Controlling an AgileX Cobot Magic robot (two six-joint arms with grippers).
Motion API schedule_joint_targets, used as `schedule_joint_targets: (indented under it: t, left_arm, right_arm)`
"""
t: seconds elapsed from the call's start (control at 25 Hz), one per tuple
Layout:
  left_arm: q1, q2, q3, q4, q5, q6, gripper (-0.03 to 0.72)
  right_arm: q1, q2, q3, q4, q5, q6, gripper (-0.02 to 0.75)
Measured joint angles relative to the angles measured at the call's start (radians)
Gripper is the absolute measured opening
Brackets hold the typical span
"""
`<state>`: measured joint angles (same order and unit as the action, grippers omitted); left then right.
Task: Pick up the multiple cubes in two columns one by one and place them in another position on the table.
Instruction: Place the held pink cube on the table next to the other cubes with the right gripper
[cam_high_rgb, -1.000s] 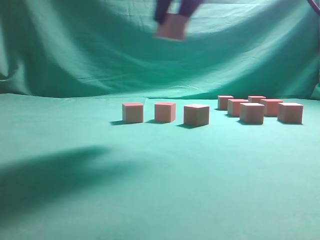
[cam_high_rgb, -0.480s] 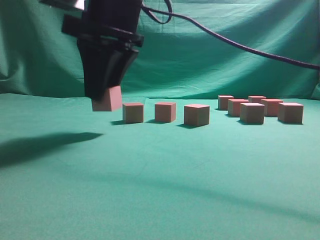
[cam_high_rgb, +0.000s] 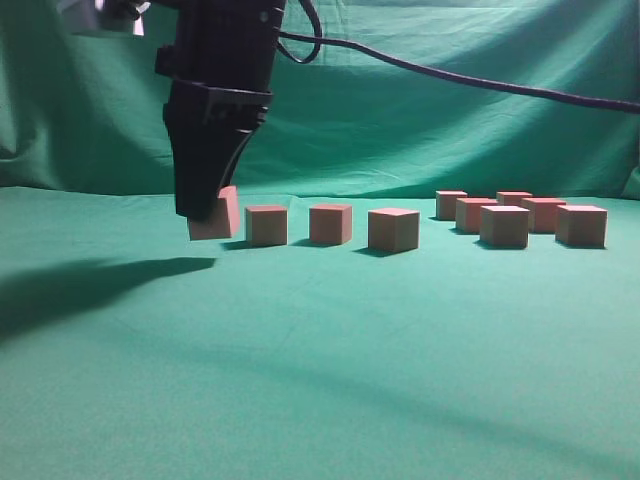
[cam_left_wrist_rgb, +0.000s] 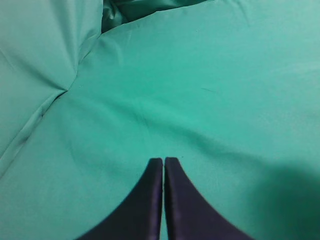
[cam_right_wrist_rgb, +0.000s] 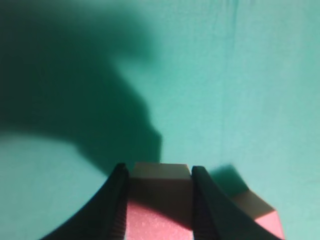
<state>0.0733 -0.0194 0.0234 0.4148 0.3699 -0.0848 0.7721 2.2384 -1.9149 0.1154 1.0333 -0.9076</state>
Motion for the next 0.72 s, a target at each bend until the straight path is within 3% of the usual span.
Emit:
schedule_joint_targets:
  t: [0.72]
  left_arm:
    - [0.0, 0.0, 0.0, 0.0, 0.0, 0.0, 0.0]
  right_arm:
    - [-0.041, 0.023, 0.0, 0.012, -0.026, -0.062, 0.251]
